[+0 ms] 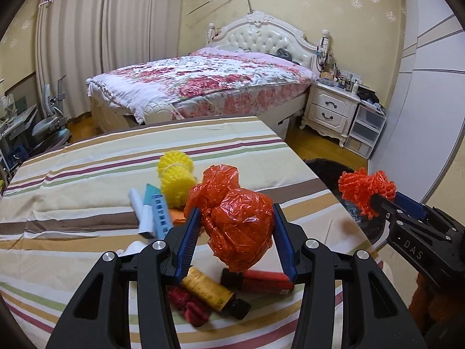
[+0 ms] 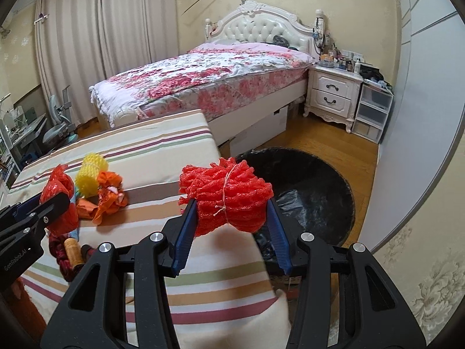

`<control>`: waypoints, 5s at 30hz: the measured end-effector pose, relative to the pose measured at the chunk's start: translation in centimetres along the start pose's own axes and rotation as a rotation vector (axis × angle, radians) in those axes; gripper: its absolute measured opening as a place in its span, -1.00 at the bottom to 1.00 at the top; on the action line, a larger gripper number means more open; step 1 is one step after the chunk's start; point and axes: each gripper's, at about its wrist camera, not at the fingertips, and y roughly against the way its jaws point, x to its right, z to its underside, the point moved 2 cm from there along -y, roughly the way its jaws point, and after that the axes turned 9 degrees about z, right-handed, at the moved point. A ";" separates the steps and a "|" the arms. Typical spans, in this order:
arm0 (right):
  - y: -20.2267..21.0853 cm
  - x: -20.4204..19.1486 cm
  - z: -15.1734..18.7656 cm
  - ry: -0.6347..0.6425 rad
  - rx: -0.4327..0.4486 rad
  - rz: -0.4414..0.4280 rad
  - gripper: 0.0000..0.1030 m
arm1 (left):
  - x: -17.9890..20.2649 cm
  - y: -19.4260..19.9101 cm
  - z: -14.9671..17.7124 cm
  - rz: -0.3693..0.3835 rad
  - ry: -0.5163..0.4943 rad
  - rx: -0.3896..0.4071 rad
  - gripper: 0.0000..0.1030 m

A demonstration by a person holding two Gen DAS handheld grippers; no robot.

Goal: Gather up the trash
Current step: 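Grasp the orange plastic bag with the left tool while the right tool lifts the red mesh bag, then carry both bags over the black bin and open both tools to drop them, then grasp the orange bag with white label using the right tool while the left tool approaches the yellow foam net, then grasp the yellow foam net with the left tool while the right tool holds the orange bag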

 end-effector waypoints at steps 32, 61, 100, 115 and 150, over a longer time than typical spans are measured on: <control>-12.0 9.3 -2.2 -0.118 -0.132 0.147 -0.08 | 10.2 -15.9 -4.2 0.046 -0.160 -0.128 -0.04; -10.0 9.3 -1.3 -0.144 -0.131 0.161 0.22 | 8.9 -12.7 -4.5 0.009 -0.140 -0.102 0.60; -4.3 -14.9 -1.6 0.197 -0.117 -0.226 0.22 | -14.4 -0.2 0.3 -0.335 0.176 -0.071 0.60; -5.9 -15.4 -0.9 0.223 -0.171 -0.221 -0.26 | -12.2 -2.6 -0.7 -0.273 0.134 -0.096 0.60; -8.6 -9.5 -2.4 0.120 -0.162 -0.152 -0.25 | -7.8 -9.9 -2.9 -0.131 0.017 -0.230 -0.13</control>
